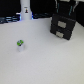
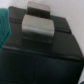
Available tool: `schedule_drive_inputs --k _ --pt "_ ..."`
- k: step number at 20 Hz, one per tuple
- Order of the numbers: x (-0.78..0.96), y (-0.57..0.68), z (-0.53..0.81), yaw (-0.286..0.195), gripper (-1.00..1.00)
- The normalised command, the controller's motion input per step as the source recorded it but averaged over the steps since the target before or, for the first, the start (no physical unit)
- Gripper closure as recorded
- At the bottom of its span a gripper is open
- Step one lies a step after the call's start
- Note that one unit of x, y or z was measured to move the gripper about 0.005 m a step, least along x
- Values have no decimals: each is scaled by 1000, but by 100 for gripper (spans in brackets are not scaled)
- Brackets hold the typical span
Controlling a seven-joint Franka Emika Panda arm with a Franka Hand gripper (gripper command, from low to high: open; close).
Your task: Open the kcup holder, insert the kcup into the holder, and close the kcup holder
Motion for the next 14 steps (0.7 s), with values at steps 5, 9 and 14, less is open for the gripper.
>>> schedule_drive_inputs --k 5,9,14 --pt "-243 314 -391 -163 -100" --pt "-312 141 -443 -108 -100" --pt "-377 11 -521 -28 -100"
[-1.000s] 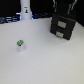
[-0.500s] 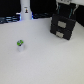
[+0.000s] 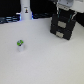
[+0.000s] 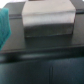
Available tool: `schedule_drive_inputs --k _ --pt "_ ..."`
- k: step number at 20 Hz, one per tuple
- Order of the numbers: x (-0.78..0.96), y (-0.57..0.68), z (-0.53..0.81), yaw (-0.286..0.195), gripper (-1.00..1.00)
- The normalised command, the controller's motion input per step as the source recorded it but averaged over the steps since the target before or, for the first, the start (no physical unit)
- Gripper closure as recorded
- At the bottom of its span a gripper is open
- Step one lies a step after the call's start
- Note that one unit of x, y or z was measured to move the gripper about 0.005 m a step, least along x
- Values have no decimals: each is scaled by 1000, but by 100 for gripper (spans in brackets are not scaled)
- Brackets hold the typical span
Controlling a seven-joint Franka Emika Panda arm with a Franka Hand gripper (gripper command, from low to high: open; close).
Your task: Open the kcup holder, insert the kcup into the holder, and close the kcup holder
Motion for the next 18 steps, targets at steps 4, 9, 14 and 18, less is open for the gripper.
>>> schedule_drive_inputs --k 4,9,14,18 --pt "-375 20 -559 5 -100" --pt "-277 25 -414 17 100" --pt "-60 10 -35 -2 100" --pt "58 -2 -8 1 100"
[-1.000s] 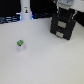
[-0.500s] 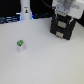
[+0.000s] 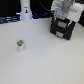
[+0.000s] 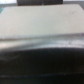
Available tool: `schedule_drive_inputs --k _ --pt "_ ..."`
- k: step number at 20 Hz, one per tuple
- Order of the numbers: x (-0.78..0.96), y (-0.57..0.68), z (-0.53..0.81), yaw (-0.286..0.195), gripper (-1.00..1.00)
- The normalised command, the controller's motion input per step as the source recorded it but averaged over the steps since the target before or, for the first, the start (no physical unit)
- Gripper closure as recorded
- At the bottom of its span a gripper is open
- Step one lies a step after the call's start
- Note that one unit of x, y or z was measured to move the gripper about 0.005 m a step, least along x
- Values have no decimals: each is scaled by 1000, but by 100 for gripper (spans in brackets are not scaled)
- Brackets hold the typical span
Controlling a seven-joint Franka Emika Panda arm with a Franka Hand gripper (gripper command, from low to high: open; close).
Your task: Open the kcup holder, insert the kcup into the holder, and close the kcup holder
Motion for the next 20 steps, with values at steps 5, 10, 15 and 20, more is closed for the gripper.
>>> schedule_drive_inputs --k 5,10,15,20 --pt "456 -58 45 -12 100" --pt "916 -247 138 -33 100" --pt "995 -284 171 -37 100" --pt "987 -307 139 -41 100"
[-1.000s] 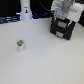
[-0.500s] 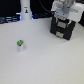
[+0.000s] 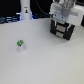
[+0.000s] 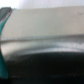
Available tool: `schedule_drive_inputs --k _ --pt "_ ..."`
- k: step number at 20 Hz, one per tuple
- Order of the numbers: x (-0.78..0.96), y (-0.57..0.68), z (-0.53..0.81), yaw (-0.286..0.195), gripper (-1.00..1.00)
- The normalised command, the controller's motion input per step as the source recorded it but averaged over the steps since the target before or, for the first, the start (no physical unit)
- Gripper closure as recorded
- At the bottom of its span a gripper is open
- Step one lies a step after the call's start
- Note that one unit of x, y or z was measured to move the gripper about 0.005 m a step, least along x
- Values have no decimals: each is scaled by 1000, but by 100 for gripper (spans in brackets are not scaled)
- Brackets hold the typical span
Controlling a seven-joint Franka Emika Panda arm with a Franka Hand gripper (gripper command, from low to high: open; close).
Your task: Open the kcup holder, insert the kcup into the holder, and close the kcup holder
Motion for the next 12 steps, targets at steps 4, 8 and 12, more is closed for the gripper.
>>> schedule_drive_inputs --k 4,8,12 --pt "973 -322 142 -51 100" --pt "960 -341 163 -62 100" --pt "955 -340 188 -69 100"
